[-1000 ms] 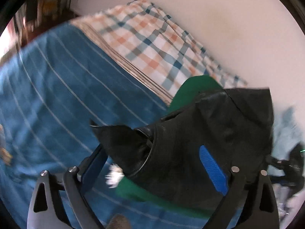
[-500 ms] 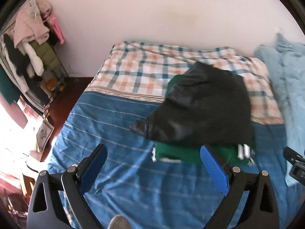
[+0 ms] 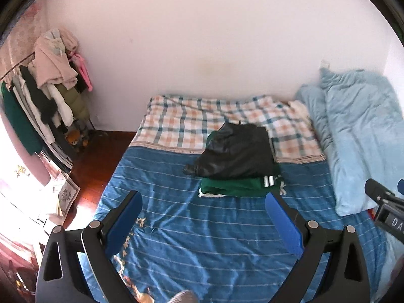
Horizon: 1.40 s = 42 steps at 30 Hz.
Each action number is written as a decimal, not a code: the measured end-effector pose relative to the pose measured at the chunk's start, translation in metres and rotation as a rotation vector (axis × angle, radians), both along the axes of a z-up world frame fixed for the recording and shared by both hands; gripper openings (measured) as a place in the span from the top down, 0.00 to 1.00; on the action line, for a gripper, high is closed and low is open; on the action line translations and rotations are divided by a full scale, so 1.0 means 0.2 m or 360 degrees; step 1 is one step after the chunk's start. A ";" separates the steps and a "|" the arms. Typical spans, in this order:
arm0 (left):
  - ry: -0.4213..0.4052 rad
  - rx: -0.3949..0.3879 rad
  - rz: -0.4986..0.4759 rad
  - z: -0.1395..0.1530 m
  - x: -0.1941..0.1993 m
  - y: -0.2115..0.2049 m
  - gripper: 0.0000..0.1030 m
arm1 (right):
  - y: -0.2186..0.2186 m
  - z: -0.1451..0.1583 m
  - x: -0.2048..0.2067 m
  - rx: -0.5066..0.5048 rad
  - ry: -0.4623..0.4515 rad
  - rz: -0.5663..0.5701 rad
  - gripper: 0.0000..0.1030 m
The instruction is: Fold large clothes
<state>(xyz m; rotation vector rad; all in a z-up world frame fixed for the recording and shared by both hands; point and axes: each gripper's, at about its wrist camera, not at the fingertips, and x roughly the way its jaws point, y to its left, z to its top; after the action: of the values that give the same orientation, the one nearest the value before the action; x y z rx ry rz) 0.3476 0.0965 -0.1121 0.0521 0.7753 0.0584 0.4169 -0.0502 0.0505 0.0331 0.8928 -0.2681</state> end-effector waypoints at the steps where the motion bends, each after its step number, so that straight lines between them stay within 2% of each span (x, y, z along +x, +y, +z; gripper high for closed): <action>1: -0.0024 -0.0001 -0.0009 0.05 -0.06 0.00 0.03 | 0.01 0.05 -0.06 -0.0002 -0.0021 0.0002 0.09; 9: -0.0135 -0.0038 -0.0049 0.31 -0.41 0.02 0.03 | 0.06 0.48 -0.60 0.0004 -0.0207 0.0021 0.09; 17: -0.0228 -0.0051 -0.0042 0.44 -0.61 0.03 0.03 | 0.14 0.68 -0.91 0.0015 -0.0303 0.0081 0.09; 27: -0.0289 -0.0068 -0.0015 0.48 -0.75 0.04 0.04 | 0.18 0.80 -1.08 -0.0008 -0.0373 0.0135 0.09; 34: -0.0293 -0.0074 0.0006 0.49 -0.78 0.05 0.03 | 0.18 0.80 -1.12 -0.0003 -0.0376 0.0145 0.09; 37: -0.0319 -0.0053 0.0032 0.51 -0.80 0.06 0.03 | 0.17 0.80 -1.13 -0.0029 -0.0379 0.0134 0.04; 42: -0.0338 -0.0044 0.0036 0.52 -0.81 0.07 0.02 | 0.15 0.81 -1.12 -0.0004 -0.0385 0.0152 0.04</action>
<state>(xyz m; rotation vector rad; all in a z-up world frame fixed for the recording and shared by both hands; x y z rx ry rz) 0.1847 0.1102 -0.0083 0.0107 0.5646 0.0732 0.1928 -0.0202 0.2132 0.0200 0.6516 -0.1718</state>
